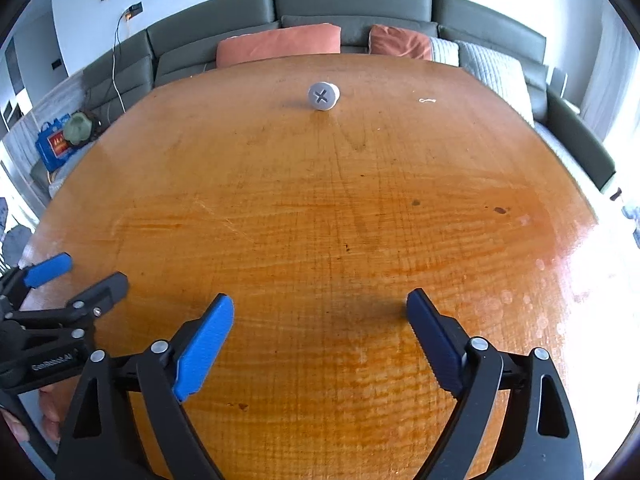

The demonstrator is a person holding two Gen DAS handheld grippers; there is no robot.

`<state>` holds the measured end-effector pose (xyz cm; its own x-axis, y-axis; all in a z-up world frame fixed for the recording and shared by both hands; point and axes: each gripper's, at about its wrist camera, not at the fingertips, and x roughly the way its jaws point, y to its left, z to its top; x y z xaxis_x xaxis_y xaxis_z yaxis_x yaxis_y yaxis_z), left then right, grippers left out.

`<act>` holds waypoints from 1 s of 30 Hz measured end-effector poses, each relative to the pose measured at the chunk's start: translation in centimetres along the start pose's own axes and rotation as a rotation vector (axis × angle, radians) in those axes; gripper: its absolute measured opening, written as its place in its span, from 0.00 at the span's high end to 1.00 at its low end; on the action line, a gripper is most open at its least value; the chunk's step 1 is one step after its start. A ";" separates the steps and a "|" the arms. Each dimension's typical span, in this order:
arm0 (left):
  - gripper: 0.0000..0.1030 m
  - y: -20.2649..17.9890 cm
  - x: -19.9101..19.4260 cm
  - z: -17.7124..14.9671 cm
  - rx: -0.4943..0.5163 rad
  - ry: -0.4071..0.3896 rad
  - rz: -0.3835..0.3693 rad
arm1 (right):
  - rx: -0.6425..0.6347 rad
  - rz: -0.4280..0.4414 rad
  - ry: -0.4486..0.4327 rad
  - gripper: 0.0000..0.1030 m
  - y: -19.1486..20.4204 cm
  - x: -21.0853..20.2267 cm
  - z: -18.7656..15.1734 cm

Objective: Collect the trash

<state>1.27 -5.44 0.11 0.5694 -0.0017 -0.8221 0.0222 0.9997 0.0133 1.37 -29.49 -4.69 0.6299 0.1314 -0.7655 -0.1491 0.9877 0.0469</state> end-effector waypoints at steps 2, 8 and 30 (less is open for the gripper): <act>0.06 0.1 0.0 0.0 0.000 -0.005 -0.001 | -0.010 -0.007 0.003 0.10 0.2 0.2 -0.1; 0.06 0.1 0.0 0.0 0.001 -0.005 -0.001 | -0.010 -0.017 0.017 0.03 0.3 0.3 -0.1; 0.06 0.2 0.0 0.0 0.001 -0.005 -0.002 | -0.013 -0.023 0.018 0.02 0.6 0.2 -0.4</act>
<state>1.25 -5.23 0.08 0.5736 -0.0037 -0.8191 0.0239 0.9996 0.0123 1.14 -28.88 -5.04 0.6194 0.1069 -0.7778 -0.1448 0.9892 0.0207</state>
